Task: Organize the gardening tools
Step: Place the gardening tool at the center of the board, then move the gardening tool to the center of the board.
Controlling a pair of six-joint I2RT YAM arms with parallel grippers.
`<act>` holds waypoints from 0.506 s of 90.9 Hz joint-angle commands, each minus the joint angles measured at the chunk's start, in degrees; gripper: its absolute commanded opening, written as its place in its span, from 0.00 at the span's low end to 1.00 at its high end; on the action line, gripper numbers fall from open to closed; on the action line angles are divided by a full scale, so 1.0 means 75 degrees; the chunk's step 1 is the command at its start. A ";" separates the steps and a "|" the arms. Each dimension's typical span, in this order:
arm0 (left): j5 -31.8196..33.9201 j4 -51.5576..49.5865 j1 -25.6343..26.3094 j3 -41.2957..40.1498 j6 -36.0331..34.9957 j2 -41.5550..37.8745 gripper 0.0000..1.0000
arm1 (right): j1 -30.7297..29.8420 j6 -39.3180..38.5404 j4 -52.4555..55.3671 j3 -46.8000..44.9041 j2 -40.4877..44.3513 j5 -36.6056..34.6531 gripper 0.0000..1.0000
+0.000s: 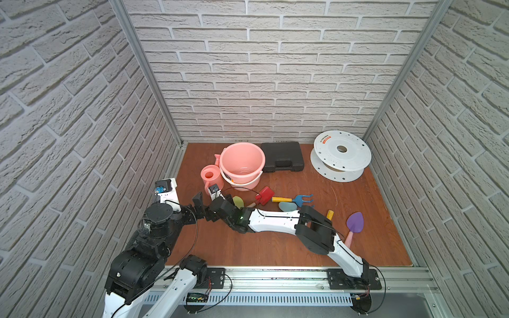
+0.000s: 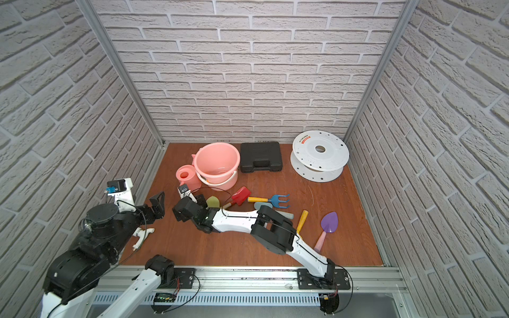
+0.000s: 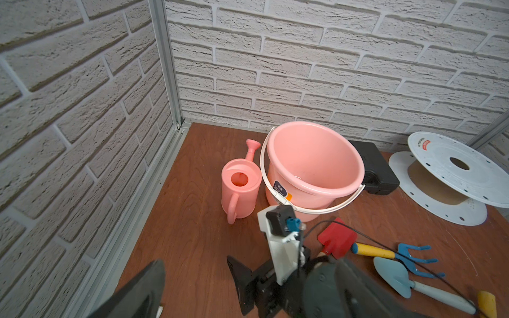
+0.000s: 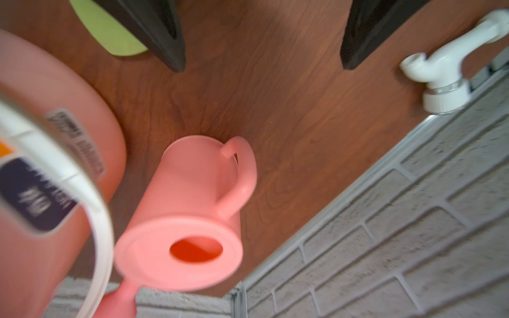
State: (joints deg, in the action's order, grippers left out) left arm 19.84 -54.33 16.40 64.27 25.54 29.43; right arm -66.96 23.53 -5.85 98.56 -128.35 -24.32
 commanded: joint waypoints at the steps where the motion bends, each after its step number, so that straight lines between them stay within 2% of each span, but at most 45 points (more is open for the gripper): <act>1: 0.0095 0.0493 0.0025 -0.0173 -0.0029 0.0244 0.98 | -0.0095 -0.0321 -0.0389 -0.0853 0.1328 -0.0136 0.92; 34: -0.0035 0.0984 -0.0004 -0.0493 0.0420 0.1221 0.98 | 0.0056 -0.0421 0.1157 -0.3739 0.4521 -0.1327 1.00; 46: -0.0307 0.1375 -0.0037 -0.0811 0.0521 0.1448 0.98 | 0.0333 -0.0374 0.1283 -0.4878 0.5453 -0.1373 1.00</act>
State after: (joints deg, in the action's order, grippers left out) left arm 19.27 -49.19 16.38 60.40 28.10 39.38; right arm -66.06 20.69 0.75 66.70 -92.51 -31.83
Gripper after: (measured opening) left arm 0.983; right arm 0.997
